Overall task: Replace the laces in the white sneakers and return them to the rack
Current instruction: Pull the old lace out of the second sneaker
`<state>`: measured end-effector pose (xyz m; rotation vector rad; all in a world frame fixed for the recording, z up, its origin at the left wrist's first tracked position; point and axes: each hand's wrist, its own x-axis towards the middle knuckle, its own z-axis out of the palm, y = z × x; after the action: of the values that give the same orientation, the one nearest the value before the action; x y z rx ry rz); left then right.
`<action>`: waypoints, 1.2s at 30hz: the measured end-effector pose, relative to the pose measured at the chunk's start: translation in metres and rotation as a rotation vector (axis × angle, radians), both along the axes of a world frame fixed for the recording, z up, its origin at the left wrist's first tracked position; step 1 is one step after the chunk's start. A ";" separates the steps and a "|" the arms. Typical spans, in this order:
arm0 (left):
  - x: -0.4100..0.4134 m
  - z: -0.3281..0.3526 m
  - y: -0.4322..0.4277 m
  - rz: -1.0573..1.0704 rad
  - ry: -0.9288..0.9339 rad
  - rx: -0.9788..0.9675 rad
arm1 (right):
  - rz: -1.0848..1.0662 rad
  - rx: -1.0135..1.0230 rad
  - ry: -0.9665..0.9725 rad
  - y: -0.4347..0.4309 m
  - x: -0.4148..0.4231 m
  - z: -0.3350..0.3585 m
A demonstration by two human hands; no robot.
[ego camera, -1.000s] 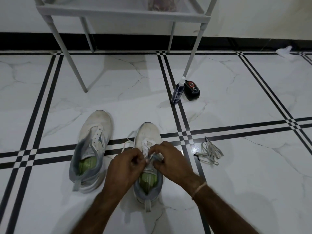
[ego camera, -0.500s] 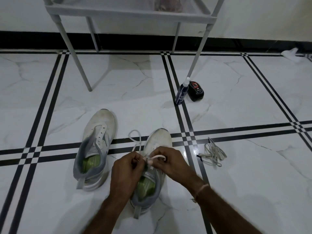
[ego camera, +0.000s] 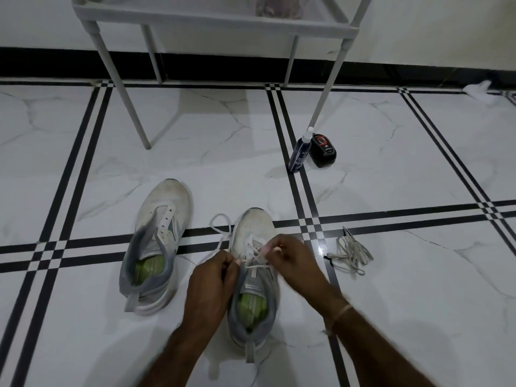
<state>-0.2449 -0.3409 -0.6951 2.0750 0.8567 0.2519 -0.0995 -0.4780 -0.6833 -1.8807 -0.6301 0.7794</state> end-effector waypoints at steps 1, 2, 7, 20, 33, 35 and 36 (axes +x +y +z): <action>0.001 0.000 -0.001 -0.007 0.006 0.017 | 0.155 -0.113 -0.218 0.002 0.000 -0.003; 0.002 0.001 -0.001 -0.015 0.012 0.024 | 0.258 -0.170 -0.343 0.006 -0.001 -0.006; 0.003 0.005 -0.004 -0.036 0.029 0.042 | -0.066 0.058 0.027 0.014 0.003 0.003; -0.001 -0.002 -0.005 0.007 0.063 0.016 | 0.353 -0.382 -0.456 0.029 -0.010 0.016; -0.007 0.001 0.000 -0.253 -0.071 0.126 | 0.245 -0.163 -0.271 0.005 0.002 0.005; -0.006 -0.001 0.002 -0.207 -0.087 0.093 | 0.340 -0.284 -0.461 0.009 0.002 0.001; -0.006 0.000 0.002 -0.189 -0.091 0.079 | 0.321 -0.253 -0.503 0.011 0.000 -0.002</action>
<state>-0.2505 -0.3387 -0.6952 2.1833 0.6002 0.2793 -0.0997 -0.4669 -0.6853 -2.2623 -1.2178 0.6026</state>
